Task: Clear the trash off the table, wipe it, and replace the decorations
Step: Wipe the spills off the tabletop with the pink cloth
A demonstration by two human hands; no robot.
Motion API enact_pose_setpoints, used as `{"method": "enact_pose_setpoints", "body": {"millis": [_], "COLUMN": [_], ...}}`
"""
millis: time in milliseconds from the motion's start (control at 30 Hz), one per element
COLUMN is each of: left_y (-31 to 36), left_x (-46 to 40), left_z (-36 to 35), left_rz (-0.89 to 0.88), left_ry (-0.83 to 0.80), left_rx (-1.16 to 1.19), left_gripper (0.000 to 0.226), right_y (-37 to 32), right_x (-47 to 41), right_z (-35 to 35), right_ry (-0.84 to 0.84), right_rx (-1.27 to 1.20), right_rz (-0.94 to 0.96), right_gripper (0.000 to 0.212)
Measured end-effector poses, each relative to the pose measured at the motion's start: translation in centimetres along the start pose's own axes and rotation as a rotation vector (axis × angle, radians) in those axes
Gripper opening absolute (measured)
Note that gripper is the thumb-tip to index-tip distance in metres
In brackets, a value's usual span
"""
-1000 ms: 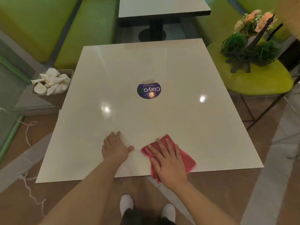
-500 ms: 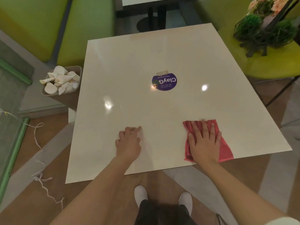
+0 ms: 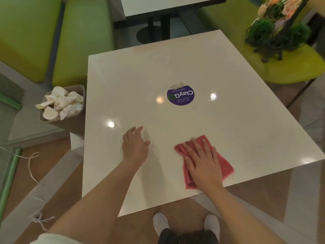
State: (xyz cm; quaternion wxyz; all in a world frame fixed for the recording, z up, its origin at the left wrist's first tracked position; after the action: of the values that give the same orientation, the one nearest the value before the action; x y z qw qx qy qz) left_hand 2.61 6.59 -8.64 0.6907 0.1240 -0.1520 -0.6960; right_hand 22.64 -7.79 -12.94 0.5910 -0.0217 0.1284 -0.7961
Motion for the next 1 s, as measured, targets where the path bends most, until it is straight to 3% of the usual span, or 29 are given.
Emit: {"method": "enact_pose_setpoints", "body": {"millis": [133, 267, 533, 700, 900, 1000], "left_y": [-0.8, -0.5, -0.2, 0.3, 0.5, 0.6], "left_x": [-1.4, -1.7, -2.5, -3.0, -3.1, -2.8], "left_z": [-0.4, -0.6, -0.7, -0.4, -0.5, -0.5], "left_rz": [0.01, 0.035, 0.072, 0.07, 0.089, 0.08], "left_ry": [-0.096, -0.144, -0.221, -0.238, -0.258, -0.244], "left_rx": [-0.106, -0.149, -0.208, -0.272, -0.278, -0.28], "left_gripper": [0.078, 0.079, 0.083, 0.085, 0.083, 0.081], "right_y": [6.1, 5.0, -9.8, -7.7, 2.9, 4.3], "right_x": [-3.7, -5.7, -4.9, -5.3, -8.9, -10.2], "right_z": [1.3, 0.6, -2.7, -2.8, -0.6, -0.2], "right_ry": [-0.005, 0.034, 0.031, -0.021, 0.022, 0.026], "right_rx": [0.082, 0.08, -0.024, -0.028, 0.07, 0.056], "right_rz": [-0.283, -0.485, -0.077, 0.065, -0.306, -0.477], "right_gripper": [0.053, 0.052, 0.049, 0.048, 0.053, 0.051]}}
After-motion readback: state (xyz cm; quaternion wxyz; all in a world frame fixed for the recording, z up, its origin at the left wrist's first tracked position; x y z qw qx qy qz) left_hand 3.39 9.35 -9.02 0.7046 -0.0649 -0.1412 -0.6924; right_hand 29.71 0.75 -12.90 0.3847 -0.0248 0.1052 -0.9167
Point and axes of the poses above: each hand's wrist, its own x-axis away from the middle knuckle, its own z-axis out of the back of the hand, y = z × x, the point moved 1 cm from there along -x, towards the middle knuckle, and after that the axes turned 10 degrees about y, right-handed, at the moved point
